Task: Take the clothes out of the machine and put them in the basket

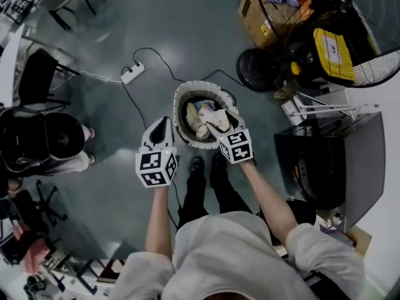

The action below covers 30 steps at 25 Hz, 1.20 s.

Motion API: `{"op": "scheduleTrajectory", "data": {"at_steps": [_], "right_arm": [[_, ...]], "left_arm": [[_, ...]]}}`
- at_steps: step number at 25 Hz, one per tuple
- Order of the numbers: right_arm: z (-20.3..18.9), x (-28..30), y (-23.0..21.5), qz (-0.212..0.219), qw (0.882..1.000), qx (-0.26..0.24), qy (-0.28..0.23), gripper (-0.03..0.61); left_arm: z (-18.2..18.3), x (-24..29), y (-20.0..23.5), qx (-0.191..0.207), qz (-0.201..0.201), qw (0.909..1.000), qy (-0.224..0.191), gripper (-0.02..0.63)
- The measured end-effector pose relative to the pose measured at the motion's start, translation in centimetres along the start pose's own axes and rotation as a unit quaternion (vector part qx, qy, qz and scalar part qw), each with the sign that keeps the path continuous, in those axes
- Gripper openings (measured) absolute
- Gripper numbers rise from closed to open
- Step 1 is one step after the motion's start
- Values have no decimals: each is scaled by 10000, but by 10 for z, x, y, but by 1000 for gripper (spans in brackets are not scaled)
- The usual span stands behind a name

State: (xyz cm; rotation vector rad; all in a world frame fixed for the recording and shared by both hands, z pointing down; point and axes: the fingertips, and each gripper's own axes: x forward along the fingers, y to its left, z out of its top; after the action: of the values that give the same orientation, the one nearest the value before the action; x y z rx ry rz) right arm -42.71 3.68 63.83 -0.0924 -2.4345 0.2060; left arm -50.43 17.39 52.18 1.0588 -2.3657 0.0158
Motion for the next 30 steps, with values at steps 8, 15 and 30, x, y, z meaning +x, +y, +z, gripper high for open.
{"op": "scheduleTrajectory", "data": {"at_steps": [8, 15, 30], "right_arm": [[37, -44, -14, -315, 9981, 128, -514, 152], [92, -102, -28, -611, 9910, 175, -1181, 29], [181, -193, -10, -768, 9723, -616, -2121, 21]], "left_arm": [[16, -7, -3, 7, -62, 9999, -90, 18], [57, -23, -15, 148, -93, 9992, -361, 18], [132, -82, -12, 417, 57, 9941, -996, 18]]}}
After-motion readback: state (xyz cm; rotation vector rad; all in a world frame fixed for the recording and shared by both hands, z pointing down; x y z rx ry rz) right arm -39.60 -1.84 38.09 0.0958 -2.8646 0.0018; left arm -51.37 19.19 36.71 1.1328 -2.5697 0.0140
